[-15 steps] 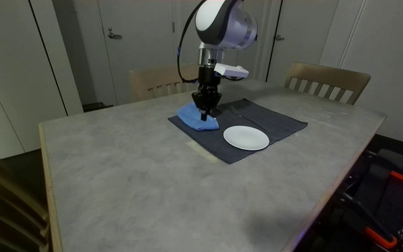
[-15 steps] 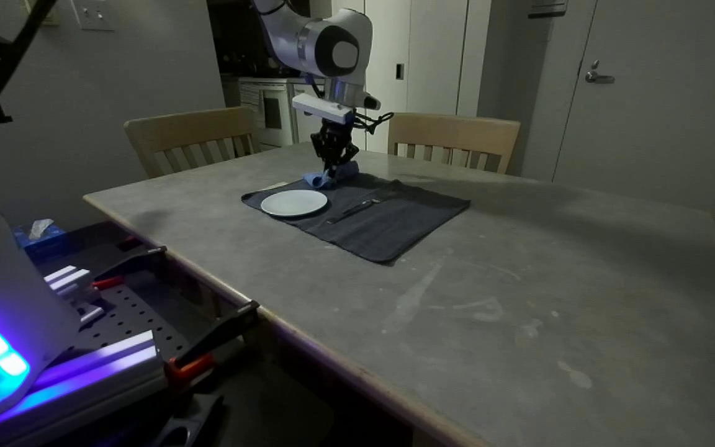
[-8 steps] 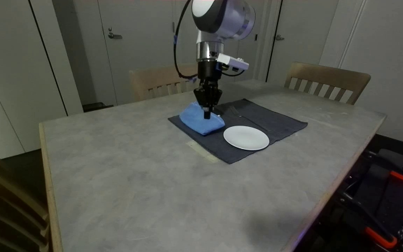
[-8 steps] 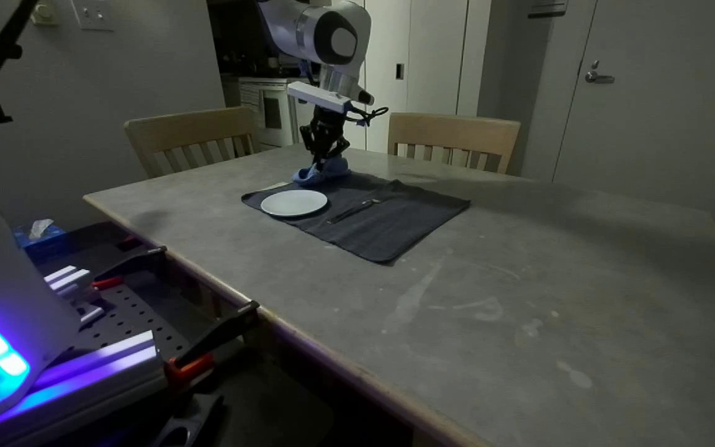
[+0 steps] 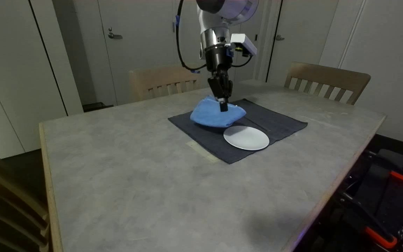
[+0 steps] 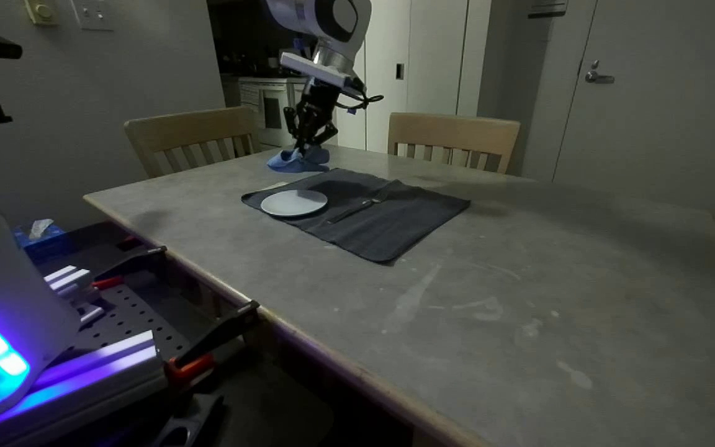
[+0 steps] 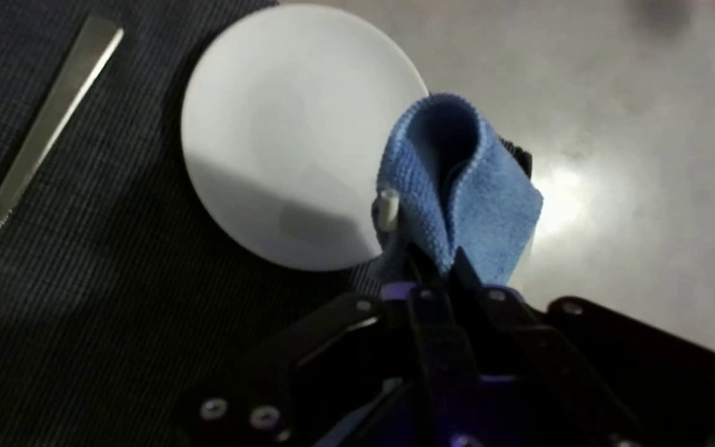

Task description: Use the towel to wipe the plate

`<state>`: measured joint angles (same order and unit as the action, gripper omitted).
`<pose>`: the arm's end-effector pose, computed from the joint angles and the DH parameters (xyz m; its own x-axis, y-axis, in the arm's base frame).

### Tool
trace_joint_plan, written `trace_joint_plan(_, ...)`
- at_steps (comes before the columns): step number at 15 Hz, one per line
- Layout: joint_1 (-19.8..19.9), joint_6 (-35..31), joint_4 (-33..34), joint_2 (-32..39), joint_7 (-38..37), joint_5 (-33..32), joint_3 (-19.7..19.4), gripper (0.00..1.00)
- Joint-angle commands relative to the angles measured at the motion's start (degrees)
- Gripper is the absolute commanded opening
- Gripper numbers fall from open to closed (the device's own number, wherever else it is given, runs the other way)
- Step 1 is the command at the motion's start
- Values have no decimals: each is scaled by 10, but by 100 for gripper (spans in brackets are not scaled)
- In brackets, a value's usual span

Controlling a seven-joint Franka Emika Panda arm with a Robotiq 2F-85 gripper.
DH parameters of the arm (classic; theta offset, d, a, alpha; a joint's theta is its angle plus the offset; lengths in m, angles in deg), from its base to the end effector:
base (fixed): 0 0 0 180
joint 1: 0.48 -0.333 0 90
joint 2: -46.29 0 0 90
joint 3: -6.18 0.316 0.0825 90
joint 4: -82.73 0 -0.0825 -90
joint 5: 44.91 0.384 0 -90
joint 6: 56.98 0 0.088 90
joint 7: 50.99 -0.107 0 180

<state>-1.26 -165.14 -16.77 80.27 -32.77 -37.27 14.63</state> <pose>0.6069 0.1030 0.2150 0.8383 0.4180 -0.3500 0.3211 -0.8974 -0.3026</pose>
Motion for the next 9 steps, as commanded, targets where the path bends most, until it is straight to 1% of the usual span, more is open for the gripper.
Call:
trace_joint_plan(1,6,72,-7,-1,25,-26,-12,2)
trace_joint_plan(5,17,123,-3,26,29,-34,-30,2)
trace_joint_plan(9,31,151,-3,57,36,-36,-39,2)
